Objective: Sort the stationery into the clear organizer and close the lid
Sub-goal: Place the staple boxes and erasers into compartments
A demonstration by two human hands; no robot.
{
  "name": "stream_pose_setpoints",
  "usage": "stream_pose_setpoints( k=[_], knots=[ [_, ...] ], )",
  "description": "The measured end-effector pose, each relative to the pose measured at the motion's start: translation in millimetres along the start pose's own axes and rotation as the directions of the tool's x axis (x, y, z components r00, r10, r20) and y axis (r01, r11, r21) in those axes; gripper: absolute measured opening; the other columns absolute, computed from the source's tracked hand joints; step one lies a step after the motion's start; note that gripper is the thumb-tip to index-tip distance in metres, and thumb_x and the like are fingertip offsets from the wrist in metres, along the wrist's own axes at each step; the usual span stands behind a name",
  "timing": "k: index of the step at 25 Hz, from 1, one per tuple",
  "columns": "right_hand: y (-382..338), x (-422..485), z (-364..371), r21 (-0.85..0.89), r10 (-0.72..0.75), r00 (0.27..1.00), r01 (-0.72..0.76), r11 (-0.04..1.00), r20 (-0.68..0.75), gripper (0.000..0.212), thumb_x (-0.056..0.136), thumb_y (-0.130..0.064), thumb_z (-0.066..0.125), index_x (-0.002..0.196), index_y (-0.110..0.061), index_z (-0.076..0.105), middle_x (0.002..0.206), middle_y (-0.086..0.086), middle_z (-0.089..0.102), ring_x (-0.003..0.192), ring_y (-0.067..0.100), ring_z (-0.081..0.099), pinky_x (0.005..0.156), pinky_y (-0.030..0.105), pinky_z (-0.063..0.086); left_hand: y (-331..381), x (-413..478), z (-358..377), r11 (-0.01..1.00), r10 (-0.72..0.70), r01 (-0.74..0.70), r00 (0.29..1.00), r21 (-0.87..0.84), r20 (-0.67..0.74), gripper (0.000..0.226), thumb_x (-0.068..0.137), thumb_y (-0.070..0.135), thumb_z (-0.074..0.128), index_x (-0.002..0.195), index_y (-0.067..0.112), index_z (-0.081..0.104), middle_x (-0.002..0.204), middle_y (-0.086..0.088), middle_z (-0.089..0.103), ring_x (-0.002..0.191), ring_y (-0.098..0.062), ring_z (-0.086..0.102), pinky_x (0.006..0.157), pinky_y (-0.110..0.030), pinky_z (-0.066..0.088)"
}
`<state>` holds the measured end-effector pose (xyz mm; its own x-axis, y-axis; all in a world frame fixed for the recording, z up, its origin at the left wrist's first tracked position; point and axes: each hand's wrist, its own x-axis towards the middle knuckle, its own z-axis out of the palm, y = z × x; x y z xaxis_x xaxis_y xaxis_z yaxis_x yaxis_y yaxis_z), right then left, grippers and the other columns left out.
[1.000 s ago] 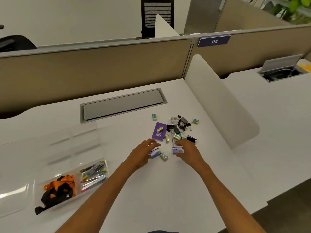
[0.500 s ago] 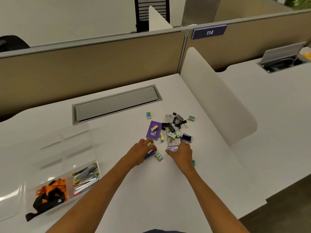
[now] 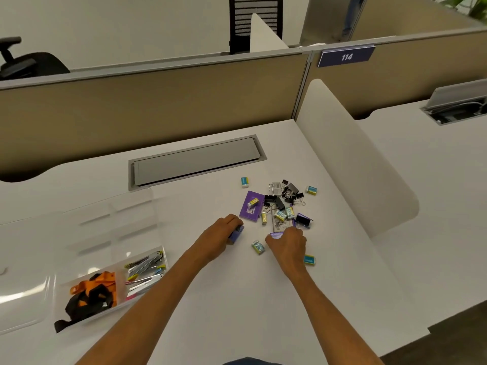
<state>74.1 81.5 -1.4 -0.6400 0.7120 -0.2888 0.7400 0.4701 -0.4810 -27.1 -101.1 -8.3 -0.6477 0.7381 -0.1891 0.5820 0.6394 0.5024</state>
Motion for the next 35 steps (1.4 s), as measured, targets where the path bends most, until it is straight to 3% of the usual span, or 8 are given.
stream_pose_setpoints(
  k=[3, 6, 9, 12, 18, 23, 28, 35],
  knots=[
    [-9.3, -5.4, -5.7, 0.069, -0.061, 0.998, 0.06, 0.996, 0.009, 0.036, 0.071, -0.031, 0.075, 0.091, -0.003, 0.062, 0.094, 0.009, 0.064, 0.088, 0.022, 0.062, 0.059, 0.026, 0.047, -4.9, -12.6, -12.8, 0.997, -0.043, 0.04, 0.998, -0.064, -0.053, 0.057, 0.08, 0.004, 0.073, 0.13, 0.017, 0.047, 0.135, -0.004, 0.05, 0.117, -0.021, 0.054, 0.091, -0.023, 0.044],
    [-31.9, -19.6, -4.1, 0.148, -0.24, 0.971, 0.24, 0.959, -0.017, 0.027, 0.069, -0.023, 0.077, 0.077, -0.008, 0.056, 0.08, 0.002, 0.056, 0.074, 0.016, 0.053, 0.047, 0.018, 0.032, -19.3, -37.5, -33.6, 0.985, -0.096, 0.07, 0.983, -0.159, -0.159, 0.057, 0.078, 0.003, 0.076, 0.127, 0.016, 0.049, 0.131, -0.004, 0.053, 0.112, -0.021, 0.057, 0.086, -0.018, 0.044],
    [-64.4, -40.6, 7.7, 0.22, -0.41, 0.912, 0.402, 0.889, -0.009, 0.027, 0.069, -0.029, 0.078, 0.071, -0.015, 0.054, 0.083, 0.001, 0.06, 0.076, 0.013, 0.052, 0.054, 0.018, 0.037, -44.5, -70.3, -60.6, 0.976, -0.145, 0.097, 0.958, -0.196, -0.246, 0.054, 0.078, -0.004, 0.074, 0.124, 0.015, 0.052, 0.125, -0.002, 0.056, 0.105, -0.019, 0.058, 0.083, -0.016, 0.047],
    [-96.4, -63.6, 29.8, 0.203, -0.482, 0.874, 0.463, 0.863, 0.056, 0.031, 0.071, -0.041, 0.076, 0.083, -0.016, 0.061, 0.091, -0.001, 0.063, 0.087, 0.014, 0.057, 0.067, 0.027, 0.05, -75.7, -106.6, -86.1, 0.976, -0.212, 0.19, 0.943, -0.107, -0.256, 0.054, 0.077, -0.004, 0.074, 0.122, 0.018, 0.054, 0.126, 0.0, 0.057, 0.105, -0.02, 0.058, 0.088, -0.034, 0.052],
    [-148.0, -109.8, 80.6, 0.215, -0.649, 0.74, 0.615, 0.759, 0.177, 0.037, 0.072, -0.05, 0.075, 0.09, -0.024, 0.056, 0.095, -0.007, 0.058, 0.093, 0.01, 0.053, 0.07, 0.02, 0.044, -134.0, -167.3, -109.9, 0.931, -0.328, 0.359, 0.9, 0.06, -0.285, 0.056, 0.073, -0.004, 0.074, 0.122, 0.017, 0.057, 0.127, -0.001, 0.058, 0.105, -0.026, 0.06, 0.086, -0.041, 0.052],
    [-195.6, -116.6, 110.3, 0.116, -0.798, 0.522, 0.811, 0.574, 0.303, 0.054, 0.077, -0.04, 0.076, 0.119, -0.014, 0.055, 0.116, 0.004, 0.059, 0.106, 0.016, 0.052, 0.086, 0.024, 0.042, -147.5, -168.2, -104.2, 0.871, -0.411, 0.464, 0.867, 0.159, -0.281, 0.054, 0.081, 0.022, 0.075, 0.13, 0.015, 0.053, 0.134, -0.005, 0.051, 0.115, -0.024, 0.053, 0.096, -0.034, 0.043],
    [-236.3, -102.3, 127.4, -0.13, -0.809, 0.367, 0.929, 0.347, 0.459, 0.048, 0.083, -0.037, 0.07, 0.123, -0.015, 0.055, 0.122, 0.007, 0.06, 0.112, 0.023, 0.051, 0.096, 0.033, 0.038, -150.3, -157.8, -95.3, 0.85, -0.396, 0.475, 0.861, 0.229, -0.318, 0.053, 0.079, 0.042, 0.073, 0.125, 0.019, 0.058, 0.142, -0.002, 0.04, 0.128, -0.02, 0.039, 0.103, -0.034, 0.033],
    [-248.6, -98.2, 142.6, -0.222, -0.762, 0.291, 0.955, 0.197, 0.578, 0.042, 0.084, -0.042, 0.069, 0.116, -0.015, 0.059, 0.118, 0.008, 0.065, 0.113, 0.026, 0.05, 0.097, 0.038, 0.034, -164.9, -154.2, -89.3, 0.821, -0.461, 0.531, 0.833, 0.209, -0.307, 0.056, 0.067, 0.05, 0.079, 0.114, 0.023, 0.064, 0.152, -0.002, 0.03, 0.137, -0.025, 0.028, 0.103, -0.042, 0.029]
  ],
)
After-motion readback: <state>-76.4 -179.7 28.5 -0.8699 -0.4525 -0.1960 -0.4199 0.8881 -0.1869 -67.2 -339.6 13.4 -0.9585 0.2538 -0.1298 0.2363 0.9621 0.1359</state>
